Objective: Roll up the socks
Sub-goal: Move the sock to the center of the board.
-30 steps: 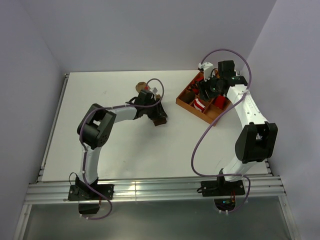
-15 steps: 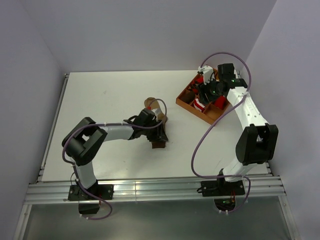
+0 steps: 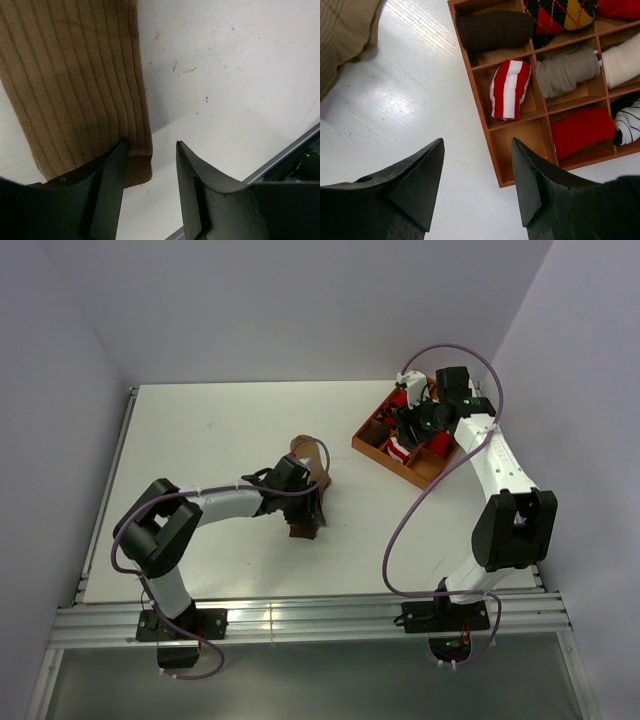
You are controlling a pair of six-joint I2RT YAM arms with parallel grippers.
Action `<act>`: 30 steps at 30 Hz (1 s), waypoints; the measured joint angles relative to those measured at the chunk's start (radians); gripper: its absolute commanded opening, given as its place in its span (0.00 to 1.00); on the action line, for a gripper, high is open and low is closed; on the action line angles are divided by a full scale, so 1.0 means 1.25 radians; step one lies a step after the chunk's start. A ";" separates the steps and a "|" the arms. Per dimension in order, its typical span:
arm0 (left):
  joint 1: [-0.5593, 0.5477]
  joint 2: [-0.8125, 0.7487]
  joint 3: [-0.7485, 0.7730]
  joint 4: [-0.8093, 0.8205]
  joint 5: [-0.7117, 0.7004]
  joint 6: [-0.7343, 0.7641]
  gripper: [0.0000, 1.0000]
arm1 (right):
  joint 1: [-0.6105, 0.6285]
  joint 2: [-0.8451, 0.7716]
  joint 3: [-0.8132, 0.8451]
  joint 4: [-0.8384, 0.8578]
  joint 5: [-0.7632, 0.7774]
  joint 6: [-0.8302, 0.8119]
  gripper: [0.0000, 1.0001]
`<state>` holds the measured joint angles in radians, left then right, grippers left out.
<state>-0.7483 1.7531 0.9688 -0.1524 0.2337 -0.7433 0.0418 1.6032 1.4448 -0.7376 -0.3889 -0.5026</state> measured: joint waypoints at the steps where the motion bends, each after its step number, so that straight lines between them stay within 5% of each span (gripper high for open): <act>1: 0.000 -0.003 0.002 -0.007 -0.004 0.004 0.49 | 0.000 0.000 0.000 0.000 0.000 0.000 0.63; 12: 0.015 -0.121 0.054 -0.070 -0.041 0.035 0.54 | 0.009 -0.030 -0.003 0.000 0.001 -0.001 0.63; 17: 0.105 -0.237 0.052 -0.092 -0.063 0.010 0.55 | 0.067 -0.080 -0.066 0.030 0.022 -0.003 0.63; 30: 0.352 -0.488 0.084 -0.204 -0.129 -0.025 0.57 | 0.533 -0.101 -0.300 0.173 0.119 -0.018 0.60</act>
<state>-0.3080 1.1427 1.0733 -0.4072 0.0727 -0.7742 0.7086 1.4765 1.0695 -0.5213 -0.2398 -0.5251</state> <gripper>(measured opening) 0.569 0.603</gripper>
